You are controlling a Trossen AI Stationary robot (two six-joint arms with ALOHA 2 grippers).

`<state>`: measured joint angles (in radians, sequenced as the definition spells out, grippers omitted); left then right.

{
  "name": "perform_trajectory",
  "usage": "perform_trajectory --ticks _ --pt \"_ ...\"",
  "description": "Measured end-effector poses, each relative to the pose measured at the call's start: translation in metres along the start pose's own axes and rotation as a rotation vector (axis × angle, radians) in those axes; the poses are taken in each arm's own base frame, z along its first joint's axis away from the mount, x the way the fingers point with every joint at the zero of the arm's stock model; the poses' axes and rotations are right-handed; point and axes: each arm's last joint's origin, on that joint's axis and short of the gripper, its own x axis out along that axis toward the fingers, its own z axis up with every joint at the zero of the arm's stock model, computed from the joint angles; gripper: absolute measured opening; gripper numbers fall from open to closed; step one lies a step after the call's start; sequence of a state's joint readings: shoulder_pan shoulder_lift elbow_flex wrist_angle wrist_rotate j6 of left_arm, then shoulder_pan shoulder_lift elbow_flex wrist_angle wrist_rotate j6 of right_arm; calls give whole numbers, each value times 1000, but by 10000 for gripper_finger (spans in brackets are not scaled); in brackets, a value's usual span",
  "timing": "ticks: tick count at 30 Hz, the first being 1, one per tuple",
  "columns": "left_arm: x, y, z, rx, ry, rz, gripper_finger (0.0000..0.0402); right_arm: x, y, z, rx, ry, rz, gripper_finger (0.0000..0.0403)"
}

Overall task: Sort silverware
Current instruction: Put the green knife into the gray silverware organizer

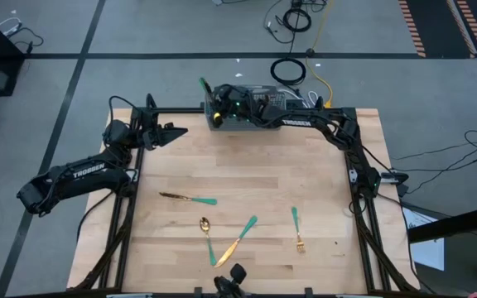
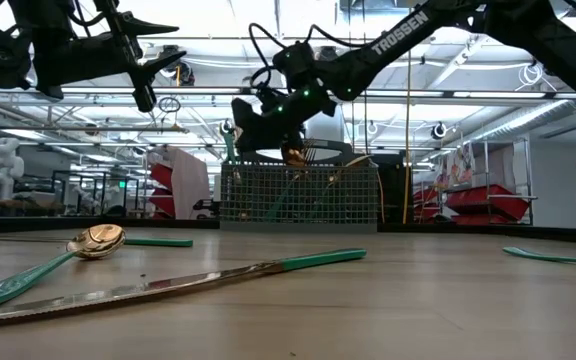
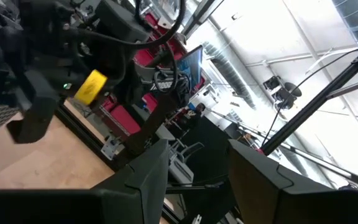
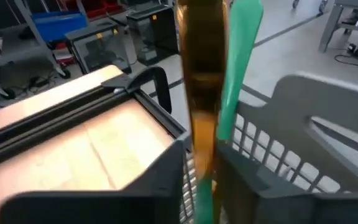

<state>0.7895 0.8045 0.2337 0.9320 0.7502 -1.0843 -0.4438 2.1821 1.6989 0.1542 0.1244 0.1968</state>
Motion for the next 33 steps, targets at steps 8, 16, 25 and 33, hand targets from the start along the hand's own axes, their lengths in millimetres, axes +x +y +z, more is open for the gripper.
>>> perform_trajectory --ticks 8,16,25,33 --pt "0 0 -1 -7 33 -11 166 -18 7 22 -12 -34 32 205" --pt "5 17 -35 -130 378 77 166 -122 47 103 -237 -153 121 220" --pt "20 -7 -58 193 767 326 166 -254 59 133 -358 -30 21 221" --pt "19 -16 -82 378 1002 511 166 -310 60 130 -321 49 12 221"
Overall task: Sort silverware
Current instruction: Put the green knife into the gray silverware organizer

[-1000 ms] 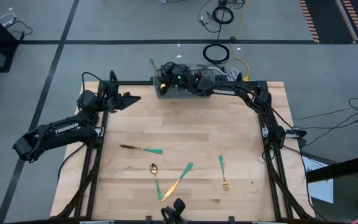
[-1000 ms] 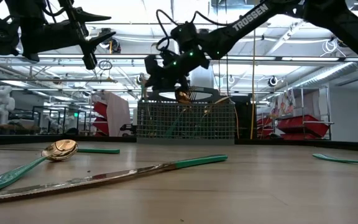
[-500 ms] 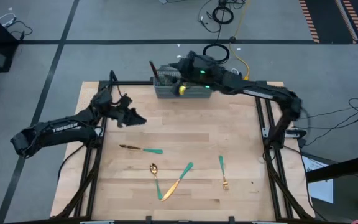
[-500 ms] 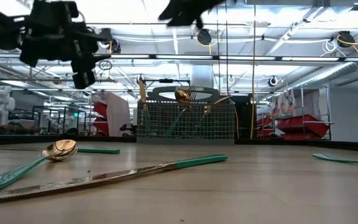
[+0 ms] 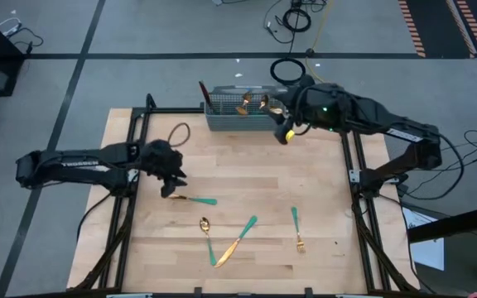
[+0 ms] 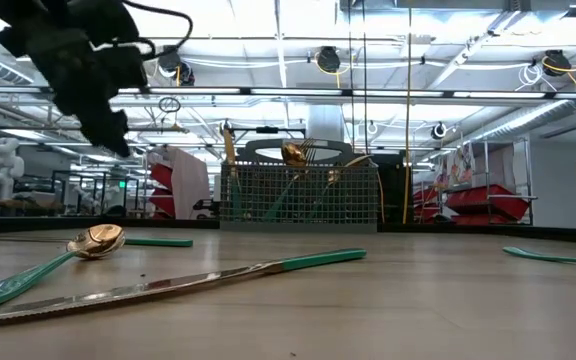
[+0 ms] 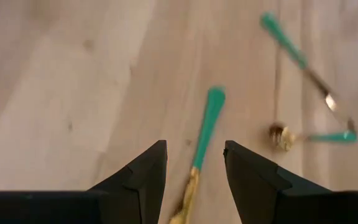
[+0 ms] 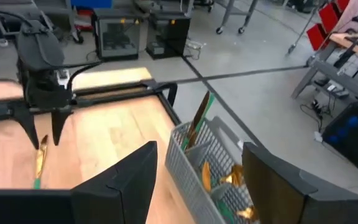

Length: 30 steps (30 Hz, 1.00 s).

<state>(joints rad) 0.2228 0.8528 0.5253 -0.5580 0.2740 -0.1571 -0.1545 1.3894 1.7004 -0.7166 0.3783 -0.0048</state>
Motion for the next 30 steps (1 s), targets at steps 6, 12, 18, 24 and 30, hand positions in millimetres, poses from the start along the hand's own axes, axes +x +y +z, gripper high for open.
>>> perform_trajectory --ticks 6,12,18,24,30 --pt "29 -12 -8 67 170 59 166 -4 4 -4 -10 33 2 221" --pt "66 -26 -19 215 318 93 166 -4 4 -5 -14 42 3 221" --pt "89 -41 -19 346 374 138 167 -4 4 -7 -22 62 7 218" --pt "110 -39 -24 409 454 129 165 -4 4 -8 -27 77 20 218" --pt "123 -35 -19 388 465 76 112 -4 7 -8 3 80 109 218"
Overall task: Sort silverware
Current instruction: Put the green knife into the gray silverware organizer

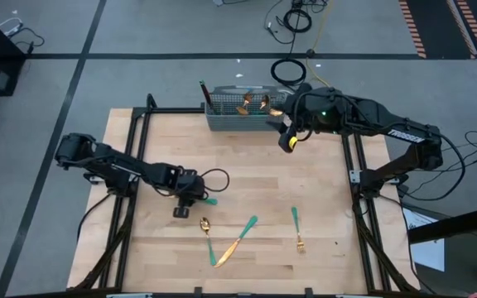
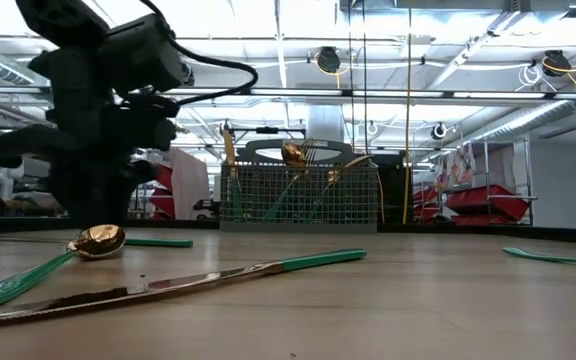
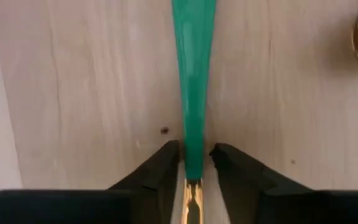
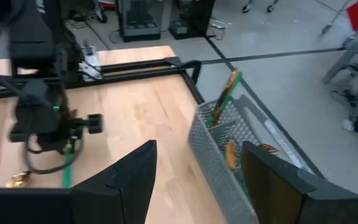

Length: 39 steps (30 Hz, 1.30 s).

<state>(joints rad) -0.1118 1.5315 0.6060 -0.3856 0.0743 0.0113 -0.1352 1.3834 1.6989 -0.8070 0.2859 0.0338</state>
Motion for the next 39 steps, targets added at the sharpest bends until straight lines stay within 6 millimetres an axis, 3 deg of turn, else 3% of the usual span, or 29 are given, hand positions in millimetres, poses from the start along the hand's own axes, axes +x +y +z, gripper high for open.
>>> perform_trajectory --ticks 4,7,11,19,25,28,32,35,39 --pt "0 5 3 -45 -36 -19 30 0 0 0 7 0 5 218" --pt "4 4 9 -72 -77 -45 9 0 0 0 6 4 6 217" --pt "5 3 11 -144 -82 -33 3 0 1 -1 4 12 25 217" --pt "-16 12 33 -192 -130 132 1 1 1 -9 19 89 25 217" --pt "-40 16 64 -195 -224 143 1 42 19 -25 -1 268 56 217" --pt "-60 14 80 -203 -237 152 1 62 30 -32 -54 325 112 217" --pt "-109 13 85 -214 -161 241 1 87 40 -42 -111 389 171 218" --pt "-157 9 74 -274 -151 295 5 103 46 -47 -130 416 207 222" --pt "-224 3 46 -418 -317 326 8 136 57 -60 -189 453 223 226"
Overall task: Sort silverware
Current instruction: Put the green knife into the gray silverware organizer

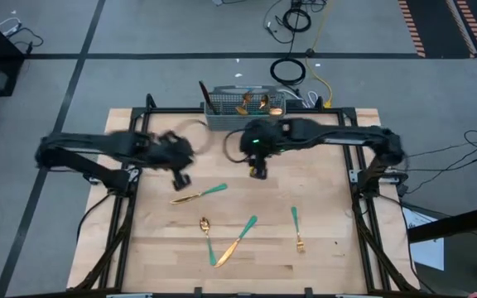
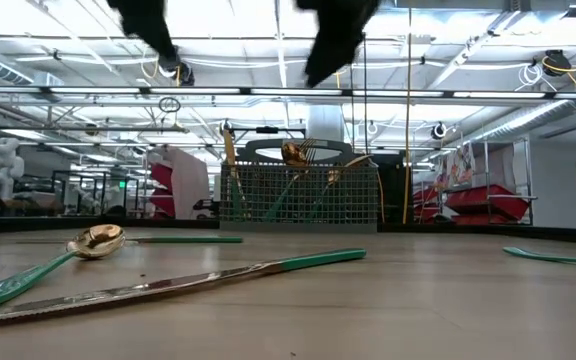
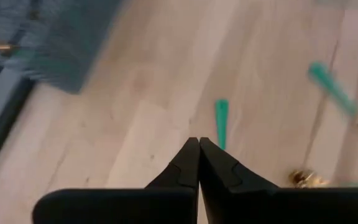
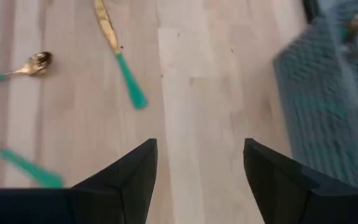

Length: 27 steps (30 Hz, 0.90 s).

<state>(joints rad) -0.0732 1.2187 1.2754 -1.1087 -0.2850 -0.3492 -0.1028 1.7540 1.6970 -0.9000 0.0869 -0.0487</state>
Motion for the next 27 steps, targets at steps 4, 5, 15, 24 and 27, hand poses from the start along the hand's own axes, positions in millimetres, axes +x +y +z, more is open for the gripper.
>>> perform_trajectory --ticks 4,5,15,24,27 --pt "-55 22 -15 -189 -214 -10 9 57 13 10 -53 -38 120 226" --pt "-65 27 -20 -228 -253 -17 9 68 16 13 -57 -68 154 226" --pt "-114 55 -50 -363 -469 -64 10 149 37 42 -226 -97 206 226" --pt "-115 56 -52 -323 -470 -53 11 204 52 49 -356 -21 226 226" --pt "-115 56 -52 -306 -470 -49 11 221 58 44 -392 7 238 226"
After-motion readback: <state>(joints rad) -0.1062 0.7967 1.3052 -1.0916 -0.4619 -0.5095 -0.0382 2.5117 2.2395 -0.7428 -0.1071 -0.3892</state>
